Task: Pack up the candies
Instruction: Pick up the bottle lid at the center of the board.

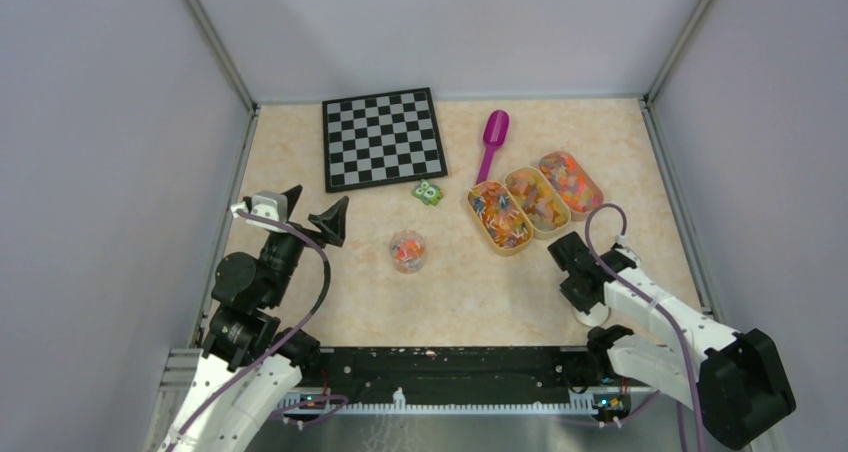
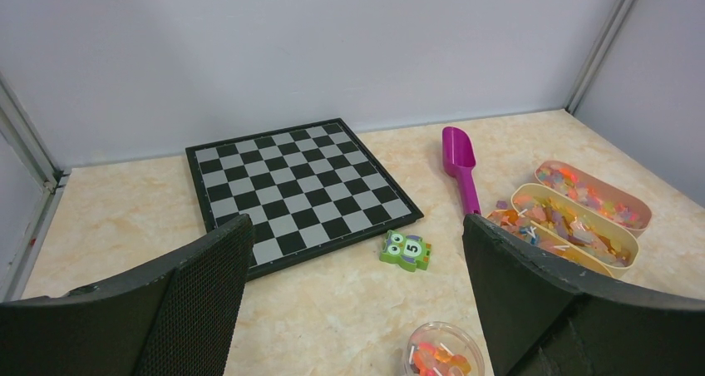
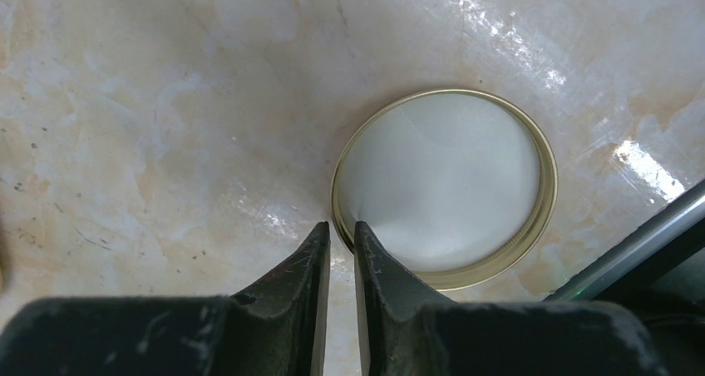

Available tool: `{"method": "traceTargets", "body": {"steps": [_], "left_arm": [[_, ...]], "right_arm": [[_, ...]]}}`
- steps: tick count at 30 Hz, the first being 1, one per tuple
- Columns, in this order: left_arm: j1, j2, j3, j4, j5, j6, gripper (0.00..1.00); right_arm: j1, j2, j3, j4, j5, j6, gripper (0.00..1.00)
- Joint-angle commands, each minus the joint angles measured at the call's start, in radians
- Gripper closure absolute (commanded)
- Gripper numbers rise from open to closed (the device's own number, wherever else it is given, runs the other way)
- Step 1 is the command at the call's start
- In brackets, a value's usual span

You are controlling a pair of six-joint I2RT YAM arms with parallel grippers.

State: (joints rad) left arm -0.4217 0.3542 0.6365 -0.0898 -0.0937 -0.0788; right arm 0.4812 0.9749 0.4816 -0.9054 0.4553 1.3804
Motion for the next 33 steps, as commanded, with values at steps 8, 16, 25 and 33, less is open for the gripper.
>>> {"method": "traceTargets", "body": {"steps": [8,16,25,33], "left_arm": [[-0.004,0.013,-0.006,0.050,0.009,-0.003,0.01],[-0.004,0.017,-0.022,0.066,-0.043,-0.012,0.01],[-0.003,0.045,-0.053,0.113,0.013,-0.027,0.01],[-0.004,0.150,-0.071,0.159,0.197,-0.056,0.01]], "right_arm": [[-0.007,-0.021,-0.028,0.018,0.014,0.005,0.90],[-0.007,-0.088,0.020,0.036,0.019,-0.094,1.00],[-0.008,-0.334,0.079,0.252,-0.209,-0.419,1.00],[-0.007,-0.517,0.036,0.610,-0.618,-0.561,1.00]]}}
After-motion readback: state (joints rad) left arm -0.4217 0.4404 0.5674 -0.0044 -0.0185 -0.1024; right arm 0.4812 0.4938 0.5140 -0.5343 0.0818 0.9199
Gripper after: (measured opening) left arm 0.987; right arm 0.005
